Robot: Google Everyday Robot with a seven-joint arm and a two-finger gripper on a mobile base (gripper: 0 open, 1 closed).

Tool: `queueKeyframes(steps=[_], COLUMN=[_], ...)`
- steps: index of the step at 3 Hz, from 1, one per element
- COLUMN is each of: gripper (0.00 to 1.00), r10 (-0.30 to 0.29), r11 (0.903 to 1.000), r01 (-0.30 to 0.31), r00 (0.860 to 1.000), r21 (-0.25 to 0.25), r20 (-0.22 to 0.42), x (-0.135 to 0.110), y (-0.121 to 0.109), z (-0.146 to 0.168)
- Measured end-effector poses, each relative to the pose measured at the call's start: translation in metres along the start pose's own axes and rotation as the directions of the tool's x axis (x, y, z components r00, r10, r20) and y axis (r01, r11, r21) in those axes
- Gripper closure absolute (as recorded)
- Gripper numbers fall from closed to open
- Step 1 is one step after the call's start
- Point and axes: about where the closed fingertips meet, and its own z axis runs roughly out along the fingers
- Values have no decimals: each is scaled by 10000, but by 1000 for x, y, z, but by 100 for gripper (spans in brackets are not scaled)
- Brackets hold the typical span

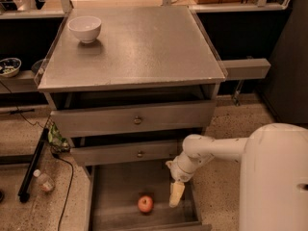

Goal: Pick apple from bottom drawer and place on counter

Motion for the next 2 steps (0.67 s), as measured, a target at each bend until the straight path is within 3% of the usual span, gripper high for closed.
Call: queueKeyframes(steps=[1, 2], gripper=[0, 0], r10=[0, 158], r11=[10000, 9999], r01=[0, -158], r00=[10000, 9989], r21=[0, -1], r20=[2, 452], x=[0, 2], y=[0, 2], z=[0, 27])
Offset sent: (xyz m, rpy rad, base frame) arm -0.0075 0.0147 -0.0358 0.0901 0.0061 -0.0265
